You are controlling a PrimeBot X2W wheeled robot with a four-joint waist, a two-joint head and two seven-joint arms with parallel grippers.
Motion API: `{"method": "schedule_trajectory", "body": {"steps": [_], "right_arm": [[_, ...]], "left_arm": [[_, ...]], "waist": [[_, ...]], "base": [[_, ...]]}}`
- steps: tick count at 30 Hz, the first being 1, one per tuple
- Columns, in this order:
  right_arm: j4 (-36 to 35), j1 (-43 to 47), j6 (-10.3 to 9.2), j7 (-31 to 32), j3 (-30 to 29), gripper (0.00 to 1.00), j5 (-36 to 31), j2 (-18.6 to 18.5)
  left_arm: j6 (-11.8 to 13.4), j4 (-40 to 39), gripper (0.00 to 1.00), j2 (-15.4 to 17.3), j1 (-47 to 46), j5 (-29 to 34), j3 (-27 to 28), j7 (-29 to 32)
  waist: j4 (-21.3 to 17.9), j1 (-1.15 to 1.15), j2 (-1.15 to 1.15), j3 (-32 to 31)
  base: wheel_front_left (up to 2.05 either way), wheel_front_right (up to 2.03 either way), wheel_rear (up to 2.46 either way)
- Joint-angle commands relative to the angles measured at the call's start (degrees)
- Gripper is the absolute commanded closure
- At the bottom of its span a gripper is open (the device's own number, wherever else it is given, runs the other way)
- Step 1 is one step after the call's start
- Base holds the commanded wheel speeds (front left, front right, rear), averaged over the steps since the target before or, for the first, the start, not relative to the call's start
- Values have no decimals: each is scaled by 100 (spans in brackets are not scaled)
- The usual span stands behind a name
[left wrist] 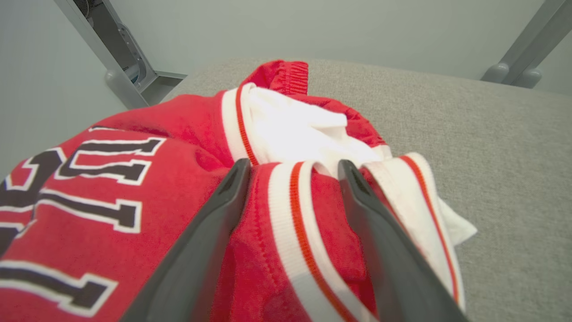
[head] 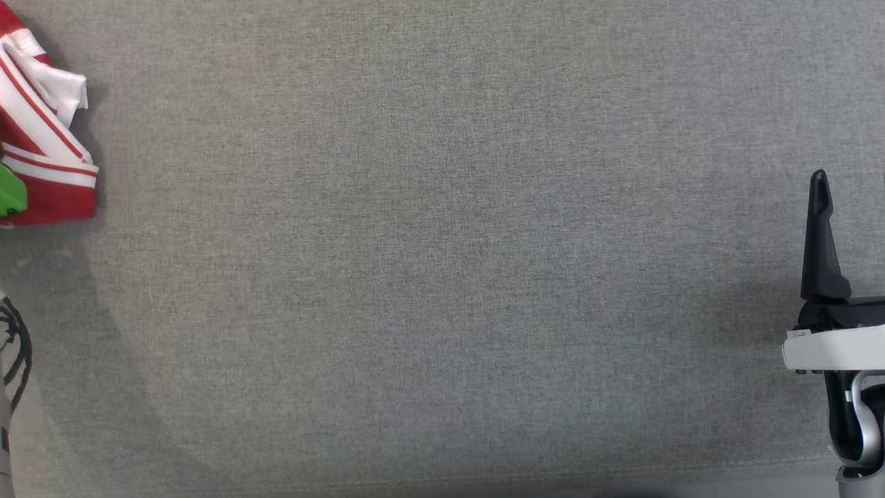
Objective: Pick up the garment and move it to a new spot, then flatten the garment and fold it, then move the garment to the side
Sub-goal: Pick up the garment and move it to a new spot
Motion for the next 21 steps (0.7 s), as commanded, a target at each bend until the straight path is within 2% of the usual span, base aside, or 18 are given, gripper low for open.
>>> {"method": "schedule_trajectory", "body": {"steps": [1,4,5,6,7,11,21], "right_arm": [[-25,-2,-4,7,-11,0,-19,-32],[-38,20,-4,25,-31,0,-26,-38],[-37,19,-4,22,-33,0,-32,-36],[-36,12,-4,30,-29,0,-38,-32],[-31,3,-4,34,-22,0,-40,-28],[9,-23,-4,22,33,0,-43,1],[408,36,-4,-191,212,0,60,125]], "left_arm": [[-25,87,0,1,91,-44,-52,121],[-61,222,0,-32,84,-152,-136,349],[-73,243,5,-20,76,-163,-149,375],[-79,259,74,-6,60,-182,-153,396],[-86,277,100,-6,54,-207,-158,400],[-91,318,100,12,60,-238,-176,224],[-3,-34,100,329,-45,-8,-110,-768]], "waist": [[16,-1,0,-3],[31,-1,0,-9],[33,-1,0,-14],[34,-1,0,-22],[35,-1,0,-31],[39,-1,0,-129],[20,-1,0,-819]], "base": [[0,0,0],[0,0,0],[0,0,0],[0,0,0],[0,0,0],[0,0,0],[0,0,0]]}}
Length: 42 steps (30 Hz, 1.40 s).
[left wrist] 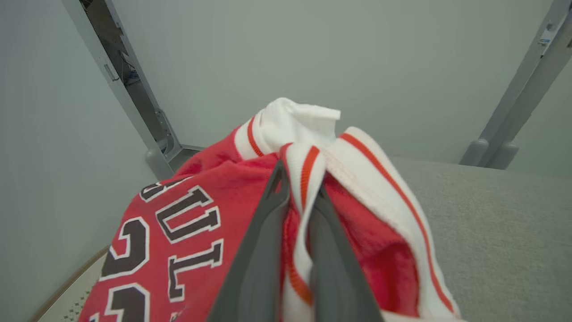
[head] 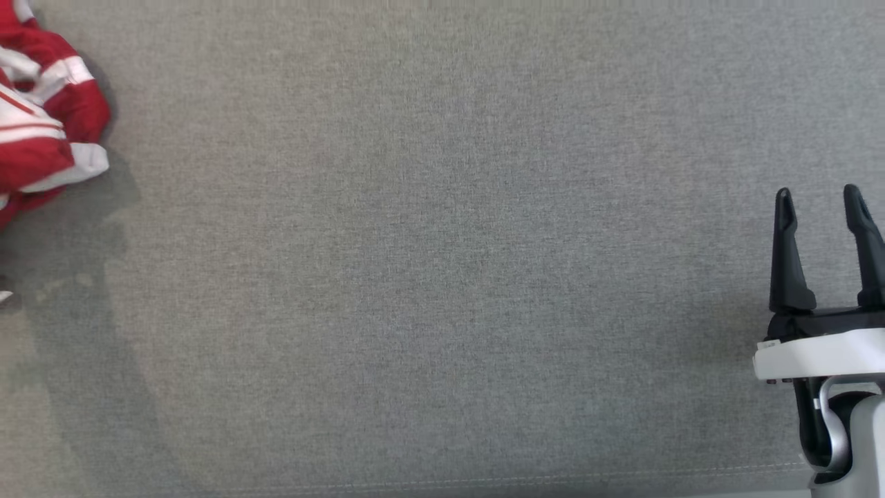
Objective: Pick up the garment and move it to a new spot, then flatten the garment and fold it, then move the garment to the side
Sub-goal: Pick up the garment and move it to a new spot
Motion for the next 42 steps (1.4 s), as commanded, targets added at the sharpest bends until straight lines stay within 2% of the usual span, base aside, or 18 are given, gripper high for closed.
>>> {"method": "schedule_trajectory", "body": {"steps": [1,5,11,16,22,26,34,38,42], "right_arm": [[76,50,-4,-70,21,0,26,29],[270,90,-4,-165,50,0,71,77],[565,119,-4,-320,109,0,173,164],[770,134,-4,-441,172,0,249,212],[962,43,-4,-538,216,0,328,241],[1096,0,-4,-568,284,0,438,248],[1241,-68,-4,-591,363,0,680,252],[1233,-31,-4,-593,412,0,757,251],[1204,31,-4,-593,400,0,799,252]], "left_arm": [[43,-126,100,114,-97,56,7,-98],[144,-604,100,179,-204,198,-67,-167],[299,-1699,100,271,-326,382,-232,53],[305,-2702,100,321,-450,441,-418,452],[281,-3508,100,109,-810,583,-913,936],[210,-3663,100,-179,-1159,623,-1340,1140],[41,-3392,100,-923,-1825,657,-2331,1289],[-7,-3162,100,-1270,-1968,550,-2677,1212],[-37,-2831,100,-1476,-1741,460,-2909,1057]], "waist": [[-25,0,0,-343],[-70,0,0,-622],[-272,0,0,-950],[-612,0,0,-1106],[-1093,0,0,-1136],[-1450,0,0,-1152],[-2143,0,0,-1180],[-2378,0,0,-1161],[-2451,0,0,-1153]], "base": [[0,0,0],[0,0,0],[0,0,0],[0,0,0],[0,0,0],[0,0,0],[0,0,0],[0,0,0],[0,0,0]]}}
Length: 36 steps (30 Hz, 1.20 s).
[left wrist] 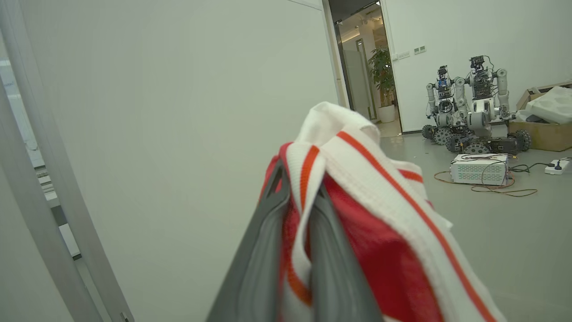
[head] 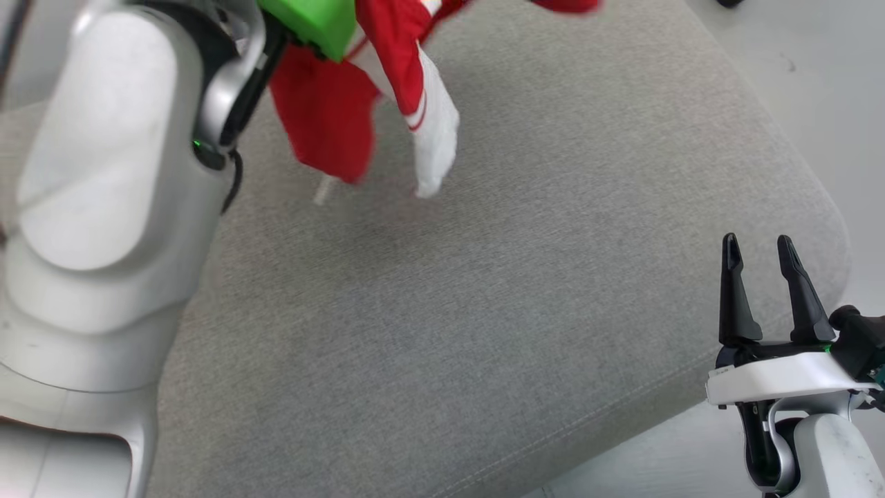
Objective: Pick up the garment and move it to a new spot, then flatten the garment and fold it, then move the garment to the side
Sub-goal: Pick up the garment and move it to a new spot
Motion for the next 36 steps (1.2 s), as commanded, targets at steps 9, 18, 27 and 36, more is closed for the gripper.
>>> {"method": "schedule_trajectory", "body": {"steps": [9,18,27,36], "right_arm": [[-21,83,-4,-21,-19,0,9,-2],[41,-1,-3,-21,54,0,-88,-3],[58,150,-4,-21,104,0,-207,-3],[42,302,-3,-22,227,0,-320,-5]], "left_arm": [[247,726,100,116,1776,-189,-132,-552],[511,1431,0,429,3202,-323,19,-1176],[631,1427,0,347,3440,-374,169,-1903],[940,807,0,546,4041,-284,611,-2153]], "waist": [[115,0,0,-2],[369,0,0,-34],[784,0,0,-400],[1413,0,0,-816]], "base": [[0,0,0],[0,0,0],[0,0,0],[0,0,0]]}}
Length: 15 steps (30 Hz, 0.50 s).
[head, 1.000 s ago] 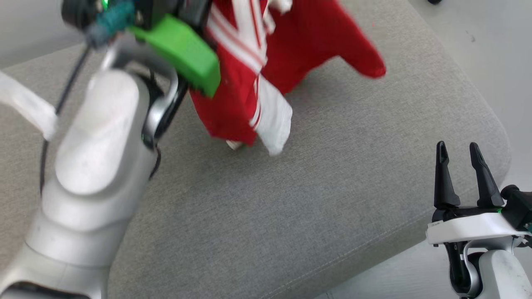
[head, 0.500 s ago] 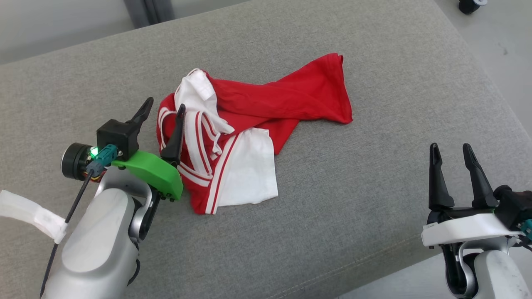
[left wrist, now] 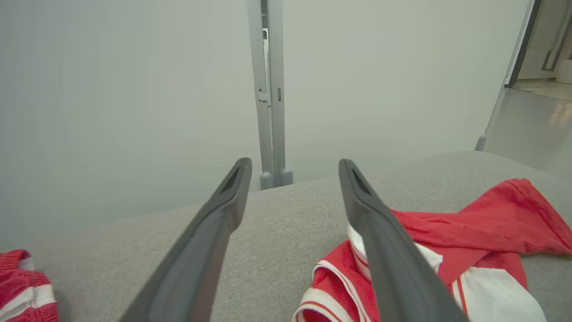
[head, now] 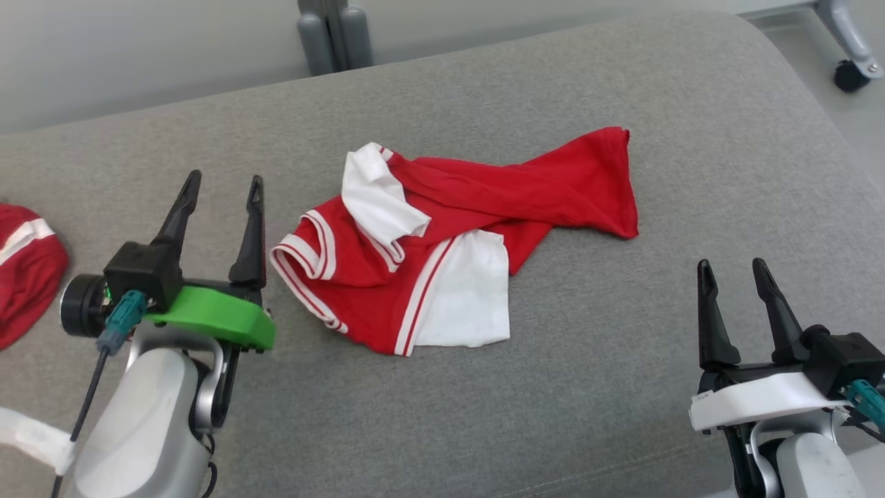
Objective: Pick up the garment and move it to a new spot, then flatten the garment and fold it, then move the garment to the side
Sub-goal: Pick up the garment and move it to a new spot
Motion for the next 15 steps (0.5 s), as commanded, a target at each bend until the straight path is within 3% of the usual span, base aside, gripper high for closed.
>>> {"method": "schedule_trajectory", "body": {"steps": [1,6,15], "right_arm": [[-2,83,-3,-17,1,0,-44,-9],[-11,136,-2,-17,63,0,-137,-11],[-72,220,-3,77,182,0,-247,-11]], "left_arm": [[60,-113,0,76,226,23,94,-41],[225,-630,0,190,798,103,483,-35],[340,-1235,0,75,1761,252,1110,-35]], "waist": [[373,0,0,-281],[680,0,0,-448],[1019,0,0,-670]], "base": [[0,0,0],[0,0,0],[0,0,0]]}}
